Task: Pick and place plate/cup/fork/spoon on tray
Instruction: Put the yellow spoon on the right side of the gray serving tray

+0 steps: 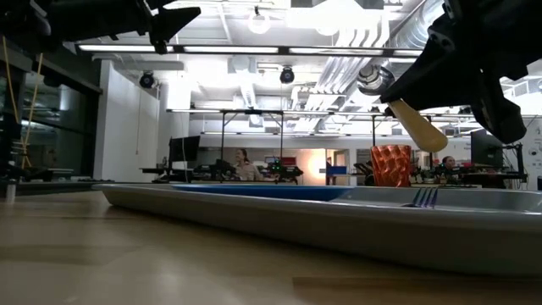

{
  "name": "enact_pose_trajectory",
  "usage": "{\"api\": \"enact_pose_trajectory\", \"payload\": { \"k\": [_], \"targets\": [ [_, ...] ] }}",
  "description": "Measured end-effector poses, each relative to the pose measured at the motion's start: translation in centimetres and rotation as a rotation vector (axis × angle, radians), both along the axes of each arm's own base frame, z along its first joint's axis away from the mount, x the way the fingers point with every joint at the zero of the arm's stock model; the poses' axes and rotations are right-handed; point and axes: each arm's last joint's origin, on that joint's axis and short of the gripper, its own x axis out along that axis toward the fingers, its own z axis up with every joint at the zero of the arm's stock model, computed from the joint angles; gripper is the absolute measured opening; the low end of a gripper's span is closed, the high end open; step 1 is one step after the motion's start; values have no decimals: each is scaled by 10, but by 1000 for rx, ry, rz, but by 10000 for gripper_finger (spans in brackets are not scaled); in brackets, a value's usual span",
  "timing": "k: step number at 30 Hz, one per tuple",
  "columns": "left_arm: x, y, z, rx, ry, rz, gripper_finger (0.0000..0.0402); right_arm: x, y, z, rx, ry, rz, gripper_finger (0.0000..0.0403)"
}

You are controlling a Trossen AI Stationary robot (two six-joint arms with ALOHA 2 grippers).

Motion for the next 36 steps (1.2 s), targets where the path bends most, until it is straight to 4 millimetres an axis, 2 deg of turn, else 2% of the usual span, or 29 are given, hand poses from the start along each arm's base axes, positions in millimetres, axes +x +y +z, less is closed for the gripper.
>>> {"api": "enact_pose_trajectory", "payload": {
  "k": [5, 9, 14, 23, 28, 36],
  "targets": [
    [2, -1, -3, 6, 26, -65, 209, 0, -1, 1, -46, -6, -15, 10],
    [13, 0, -9, -27, 72, -82, 209, 4, -5, 2, -75, -11, -30, 10],
    [51, 4, -20, -98, 178, -191, 209, 14, -15, 5, -105, -1, -23, 10],
    [128, -4, -51, -137, 334, -299, 209, 24, -21, 11, -203, 25, 64, 10],
    [158, -12, -56, -111, 350, -412, 209, 25, -22, 11, -224, 42, 85, 10],
    [192, -31, -65, 12, 287, -455, 209, 26, -20, 12, -251, 50, 126, 10]
  ]
}}
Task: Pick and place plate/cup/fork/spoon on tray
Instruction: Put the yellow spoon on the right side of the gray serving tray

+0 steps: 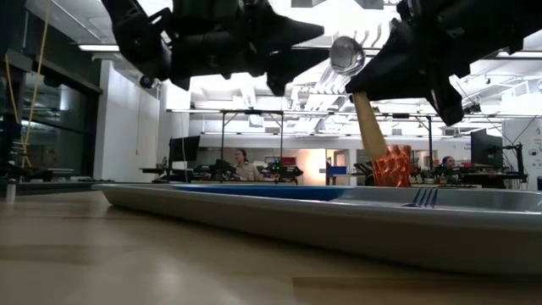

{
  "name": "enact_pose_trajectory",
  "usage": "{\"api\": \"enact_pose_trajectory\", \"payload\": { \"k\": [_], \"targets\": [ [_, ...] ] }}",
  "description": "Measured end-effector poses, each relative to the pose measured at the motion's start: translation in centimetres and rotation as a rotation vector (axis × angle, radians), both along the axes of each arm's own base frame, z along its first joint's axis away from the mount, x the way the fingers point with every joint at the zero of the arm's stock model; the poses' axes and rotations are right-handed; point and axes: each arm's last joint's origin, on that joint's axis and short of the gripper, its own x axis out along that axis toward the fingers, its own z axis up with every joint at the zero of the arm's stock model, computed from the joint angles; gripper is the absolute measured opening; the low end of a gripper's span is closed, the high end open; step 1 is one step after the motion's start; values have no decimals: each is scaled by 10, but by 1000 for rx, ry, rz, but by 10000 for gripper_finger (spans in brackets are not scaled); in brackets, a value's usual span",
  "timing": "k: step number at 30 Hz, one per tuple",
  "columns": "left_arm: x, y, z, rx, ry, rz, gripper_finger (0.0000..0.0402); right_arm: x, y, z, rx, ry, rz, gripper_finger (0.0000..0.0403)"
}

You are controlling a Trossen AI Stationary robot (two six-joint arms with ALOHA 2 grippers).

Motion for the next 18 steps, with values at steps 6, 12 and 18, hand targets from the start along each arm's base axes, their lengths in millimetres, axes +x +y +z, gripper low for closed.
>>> {"api": "enact_pose_trajectory", "payload": {
  "k": [6, 12, 18],
  "targets": [
    [6, -4, -1, -12, -60, 48, 204, -1, 2, 0, -10, 3, 18, 10],
    [6, 4, -4, -13, -32, 73, 192, -2, 6, 2, -16, -8, 37, 10],
    [6, 5, -4, -20, -28, 74, 175, -1, 6, 1, 1, 6, 66, 10]
  ]
}}
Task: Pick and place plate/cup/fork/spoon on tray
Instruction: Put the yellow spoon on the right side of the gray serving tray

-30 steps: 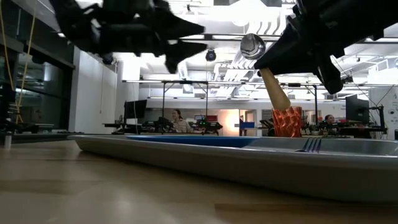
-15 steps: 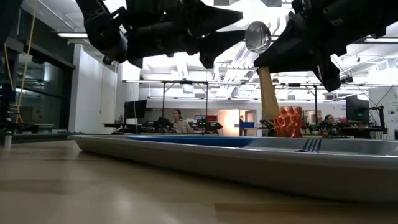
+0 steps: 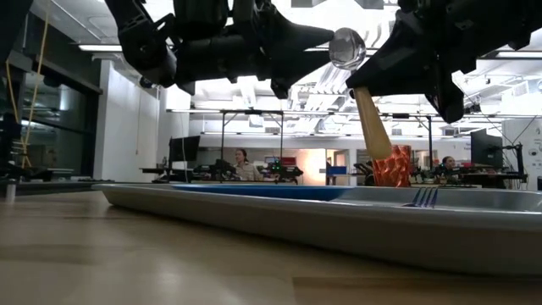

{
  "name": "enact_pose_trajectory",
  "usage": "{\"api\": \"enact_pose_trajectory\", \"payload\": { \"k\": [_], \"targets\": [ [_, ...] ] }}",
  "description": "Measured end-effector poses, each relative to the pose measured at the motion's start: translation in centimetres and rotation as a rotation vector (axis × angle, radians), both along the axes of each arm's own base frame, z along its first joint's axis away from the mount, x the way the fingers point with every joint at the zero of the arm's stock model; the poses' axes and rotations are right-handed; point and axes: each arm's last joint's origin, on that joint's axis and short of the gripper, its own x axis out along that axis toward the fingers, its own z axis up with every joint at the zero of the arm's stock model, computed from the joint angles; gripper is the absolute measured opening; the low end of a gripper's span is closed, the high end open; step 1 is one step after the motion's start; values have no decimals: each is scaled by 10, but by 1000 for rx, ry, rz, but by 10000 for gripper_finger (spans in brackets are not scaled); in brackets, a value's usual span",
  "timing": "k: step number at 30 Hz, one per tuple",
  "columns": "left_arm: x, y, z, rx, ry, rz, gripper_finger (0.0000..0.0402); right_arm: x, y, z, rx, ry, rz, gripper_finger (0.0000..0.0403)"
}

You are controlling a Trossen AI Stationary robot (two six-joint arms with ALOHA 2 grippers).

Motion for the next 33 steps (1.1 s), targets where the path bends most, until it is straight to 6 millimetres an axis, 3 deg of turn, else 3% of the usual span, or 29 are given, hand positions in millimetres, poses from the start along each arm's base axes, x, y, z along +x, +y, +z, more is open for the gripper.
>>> {"api": "enact_pose_trajectory", "payload": {
  "k": [6, 12, 16, 21, 25, 33],
  "targets": [
    [0, -9, 0, 26, -6, -4, 106, 4, -5, 0, 19, 12, 10, 10],
    [0, -11, 0, 49, -17, 23, 9, 4, -6, -1, 25, 16, 17, 10],
    [0, -8, 0, 56, -15, 34, 4, 4, -6, -1, 36, 16, 20, 23],
    [0, -1, 0, 45, -8, 18, 2, 4, -6, 0, 34, 16, 25, 82],
    [-1, 9, 0, -10, 35, -15, 1, -1, -7, 12, 70, 13, 86, 123],
    [-13, 10, 24, -35, 80, -87, 1, -40, -9, 40, 44, 78, 97, 147]
  ]
}}
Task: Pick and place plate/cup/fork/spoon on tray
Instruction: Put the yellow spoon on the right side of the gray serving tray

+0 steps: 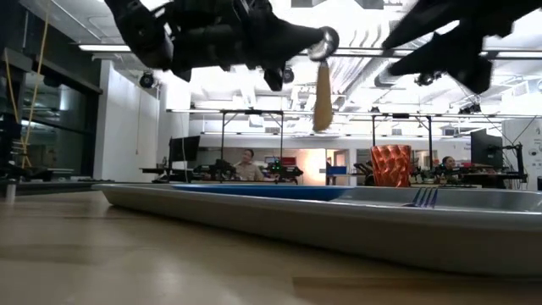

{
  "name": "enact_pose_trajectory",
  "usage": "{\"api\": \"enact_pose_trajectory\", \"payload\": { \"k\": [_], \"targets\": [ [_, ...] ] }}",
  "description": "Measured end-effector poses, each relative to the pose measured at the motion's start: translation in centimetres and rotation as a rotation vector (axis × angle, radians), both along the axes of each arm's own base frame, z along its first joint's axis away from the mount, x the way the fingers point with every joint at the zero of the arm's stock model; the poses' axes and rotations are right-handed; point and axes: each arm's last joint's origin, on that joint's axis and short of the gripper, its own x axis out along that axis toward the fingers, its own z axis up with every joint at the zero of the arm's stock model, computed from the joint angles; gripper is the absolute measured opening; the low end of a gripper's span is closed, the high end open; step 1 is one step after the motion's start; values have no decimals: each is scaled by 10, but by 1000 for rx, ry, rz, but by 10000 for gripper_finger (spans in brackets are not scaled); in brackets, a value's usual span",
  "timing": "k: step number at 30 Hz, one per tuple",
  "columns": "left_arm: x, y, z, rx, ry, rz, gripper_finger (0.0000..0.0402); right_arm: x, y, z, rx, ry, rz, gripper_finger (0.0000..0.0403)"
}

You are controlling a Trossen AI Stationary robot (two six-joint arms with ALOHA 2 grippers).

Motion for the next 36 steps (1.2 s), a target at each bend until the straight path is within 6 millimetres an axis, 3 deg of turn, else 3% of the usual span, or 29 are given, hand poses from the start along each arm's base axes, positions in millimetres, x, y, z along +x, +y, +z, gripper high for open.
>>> {"api": "enact_pose_trajectory", "payload": {
  "k": [3, 6, 10, 14, 26, 36],
  "targets": [
    [6, -12, 4, -4, 65, -32, 1, -17, -2, 12, -33, -10, -15, 147],
    [21, -37, 11, 56, 104, -84, 1, -28, -5, 25, -57, -55, -29, 148],
    [42, -69, 18, 168, 105, -77, 1, -36, -7, 35, -94, -104, -50, 148],
    [63, -85, 18, 174, 70, -81, 0, -39, -9, 38, -112, -112, -55, 148],
    [107, -96, -22, 192, 110, -175, 0, -39, -9, 36, -120, -98, -57, 148],
    [110, -81, -28, 267, 108, -184, 0, -39, -10, 36, -120, -109, -83, 148]
  ]
}}
